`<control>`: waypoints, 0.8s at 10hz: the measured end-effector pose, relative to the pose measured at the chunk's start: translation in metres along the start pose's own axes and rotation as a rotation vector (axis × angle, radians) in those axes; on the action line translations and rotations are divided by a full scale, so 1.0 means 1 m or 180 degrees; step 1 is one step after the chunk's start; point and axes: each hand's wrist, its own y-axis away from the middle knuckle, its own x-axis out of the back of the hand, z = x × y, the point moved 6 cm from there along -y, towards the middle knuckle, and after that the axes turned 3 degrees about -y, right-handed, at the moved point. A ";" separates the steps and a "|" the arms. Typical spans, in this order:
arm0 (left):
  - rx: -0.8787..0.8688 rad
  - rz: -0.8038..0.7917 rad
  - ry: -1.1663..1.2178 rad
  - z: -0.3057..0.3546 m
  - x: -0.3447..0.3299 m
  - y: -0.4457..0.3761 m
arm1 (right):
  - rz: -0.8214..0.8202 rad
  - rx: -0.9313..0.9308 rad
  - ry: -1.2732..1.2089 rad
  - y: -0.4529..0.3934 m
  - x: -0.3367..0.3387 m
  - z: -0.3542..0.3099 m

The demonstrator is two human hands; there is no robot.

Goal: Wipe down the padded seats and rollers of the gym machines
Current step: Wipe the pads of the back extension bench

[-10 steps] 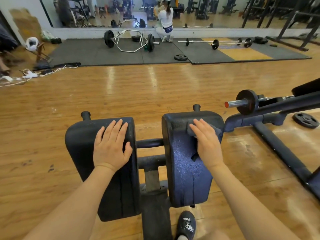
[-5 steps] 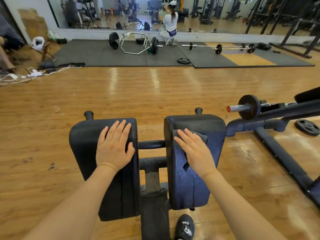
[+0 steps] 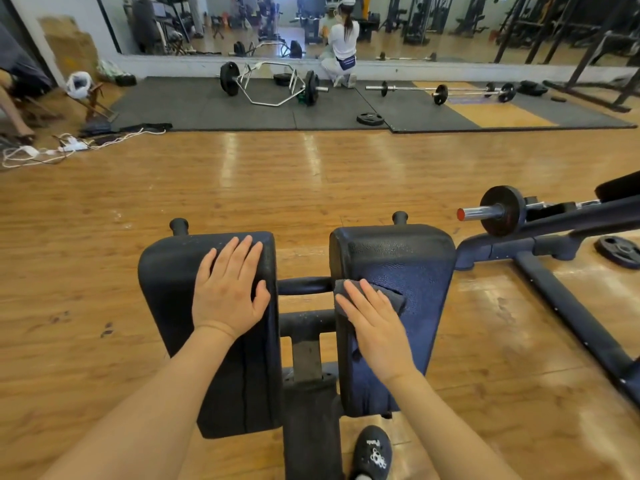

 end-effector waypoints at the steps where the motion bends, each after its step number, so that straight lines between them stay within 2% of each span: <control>1: -0.0008 0.0000 0.0000 0.001 0.000 -0.001 | -0.0266 0.0285 0.0265 0.013 0.001 0.027; 2: 0.0027 -0.0025 -0.0009 -0.001 -0.002 0.000 | -0.0120 -0.0278 0.0184 0.032 0.014 0.067; 3: 0.0015 0.0004 -0.0023 -0.001 -0.003 0.000 | 0.0192 -0.0813 0.0067 0.041 0.021 0.077; 4: 0.0003 0.0023 -0.0023 0.000 -0.003 0.001 | 0.0502 -0.1073 -0.0219 0.035 0.023 0.054; 6: 0.0009 -0.0021 -0.0042 0.000 -0.002 0.001 | 0.0079 -0.0542 -0.0071 0.030 -0.014 -0.004; 7: 0.0007 -0.0007 -0.0051 0.000 -0.002 0.001 | -0.0041 -0.0166 0.0202 0.037 -0.016 0.011; 8: 0.0005 0.0028 -0.0024 0.000 -0.001 0.001 | 0.0036 -0.0230 0.0318 0.053 -0.011 0.036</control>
